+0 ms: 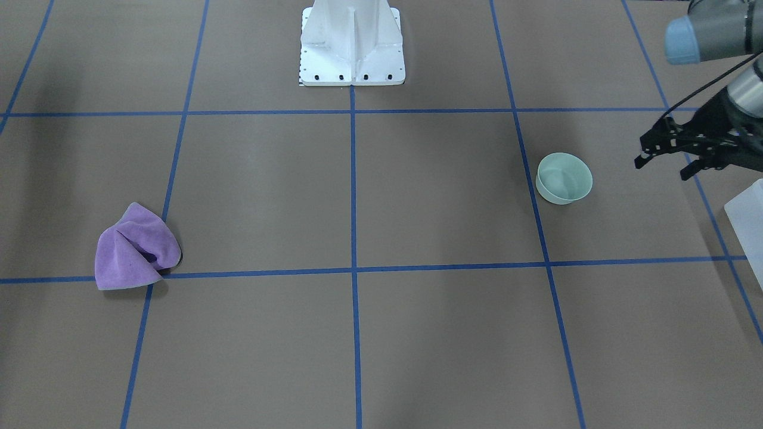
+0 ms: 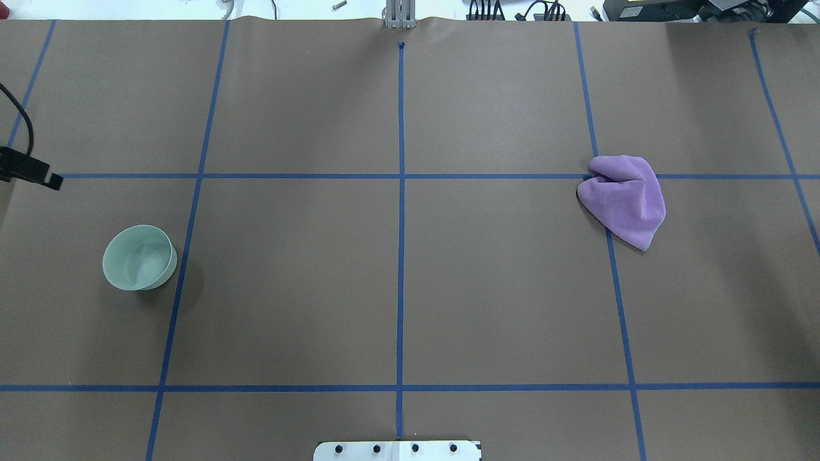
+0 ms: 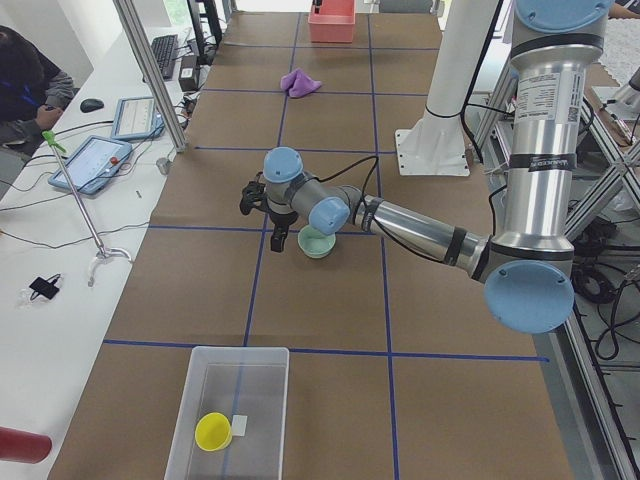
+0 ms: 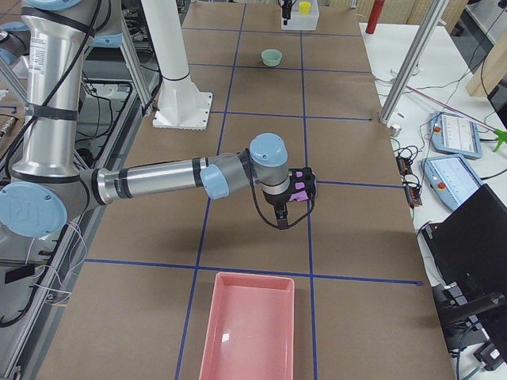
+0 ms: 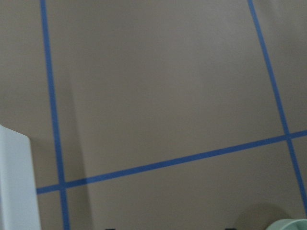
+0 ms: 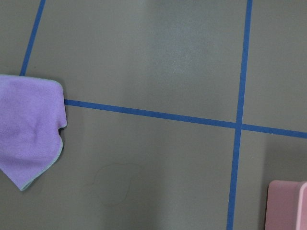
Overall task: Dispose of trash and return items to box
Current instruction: 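Reach the left gripper to the pale green bowl and grip its rim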
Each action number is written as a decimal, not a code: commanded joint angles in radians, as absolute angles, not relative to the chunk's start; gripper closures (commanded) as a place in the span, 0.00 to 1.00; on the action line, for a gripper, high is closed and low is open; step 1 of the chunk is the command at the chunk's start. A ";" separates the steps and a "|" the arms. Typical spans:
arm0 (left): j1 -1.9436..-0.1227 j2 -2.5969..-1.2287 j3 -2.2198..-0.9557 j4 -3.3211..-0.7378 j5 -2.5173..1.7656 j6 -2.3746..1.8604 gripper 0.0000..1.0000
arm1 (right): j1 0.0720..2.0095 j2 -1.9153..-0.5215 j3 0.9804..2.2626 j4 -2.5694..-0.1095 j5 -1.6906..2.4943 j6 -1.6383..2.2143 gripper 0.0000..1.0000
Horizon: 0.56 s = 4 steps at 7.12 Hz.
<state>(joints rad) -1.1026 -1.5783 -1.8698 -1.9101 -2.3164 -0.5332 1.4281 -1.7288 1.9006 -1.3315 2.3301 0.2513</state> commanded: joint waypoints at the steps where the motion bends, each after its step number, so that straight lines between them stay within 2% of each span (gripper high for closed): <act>1: -0.895 -1.566 -1.867 -1.982 -2.174 -0.661 0.02 | 1.428 -1.729 1.901 -1.331 2.330 0.250 0.00; 3: -0.854 -1.578 -1.810 -2.002 -2.140 -0.670 0.02 | 1.428 -1.729 1.901 -1.331 2.329 0.250 0.00; 4: -0.854 -1.586 -1.733 -2.088 -2.138 -0.669 0.03 | 1.428 -1.729 1.899 -1.331 2.329 0.250 0.00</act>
<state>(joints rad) -0.8660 -1.5768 -1.8094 -2.0143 -2.1491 -0.6667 1.4281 -1.7288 1.9002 -1.3315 2.3288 0.2501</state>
